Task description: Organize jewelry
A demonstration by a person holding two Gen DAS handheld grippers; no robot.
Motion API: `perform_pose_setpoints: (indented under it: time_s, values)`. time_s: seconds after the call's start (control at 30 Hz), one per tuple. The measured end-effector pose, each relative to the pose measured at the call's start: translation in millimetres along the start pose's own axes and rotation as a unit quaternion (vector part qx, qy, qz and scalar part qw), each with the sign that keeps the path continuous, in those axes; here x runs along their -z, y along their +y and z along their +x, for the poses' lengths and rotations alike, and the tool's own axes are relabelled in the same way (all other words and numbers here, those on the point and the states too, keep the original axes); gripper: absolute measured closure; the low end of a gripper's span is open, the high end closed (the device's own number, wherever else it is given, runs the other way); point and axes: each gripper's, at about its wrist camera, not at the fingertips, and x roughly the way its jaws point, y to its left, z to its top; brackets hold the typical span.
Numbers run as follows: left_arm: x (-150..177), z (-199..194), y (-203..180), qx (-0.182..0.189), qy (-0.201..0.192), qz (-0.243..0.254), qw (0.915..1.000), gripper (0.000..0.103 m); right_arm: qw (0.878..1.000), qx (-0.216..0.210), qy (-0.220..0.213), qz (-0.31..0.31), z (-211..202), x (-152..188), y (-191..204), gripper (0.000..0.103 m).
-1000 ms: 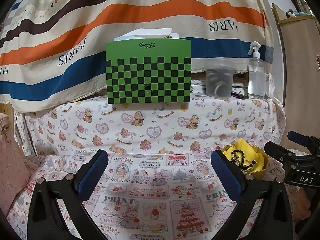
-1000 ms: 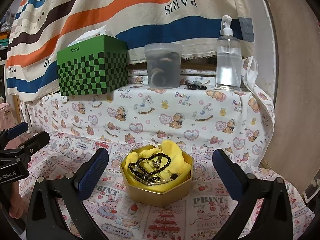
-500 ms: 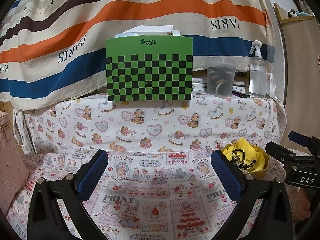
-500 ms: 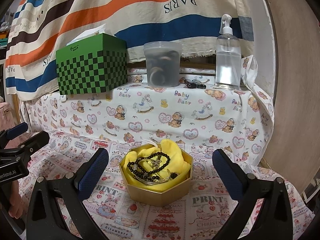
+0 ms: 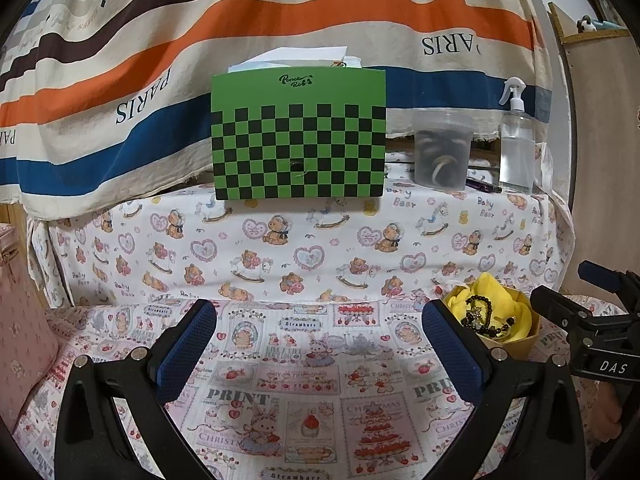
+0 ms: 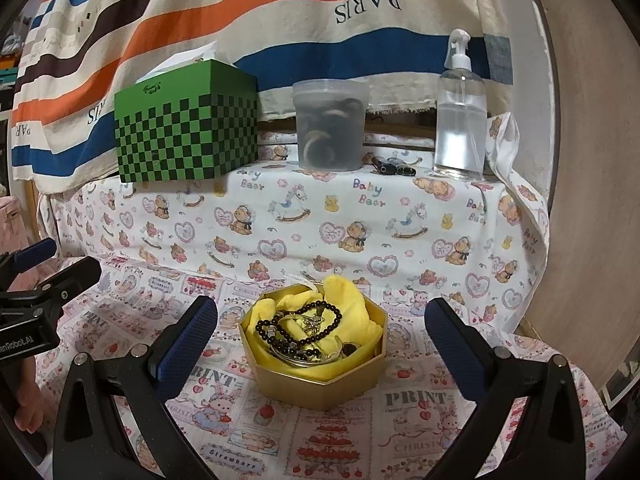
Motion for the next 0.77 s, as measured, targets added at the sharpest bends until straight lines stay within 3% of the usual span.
perform_pose_setpoints:
  time_s: [0.77]
  values:
    - [0.5, 2.4, 2.0, 0.002, 0.005, 0.004, 1.0000, 0.000, 1.000, -0.002, 0.014, -0.004, 3.7, 0.4, 1.9, 0.000]
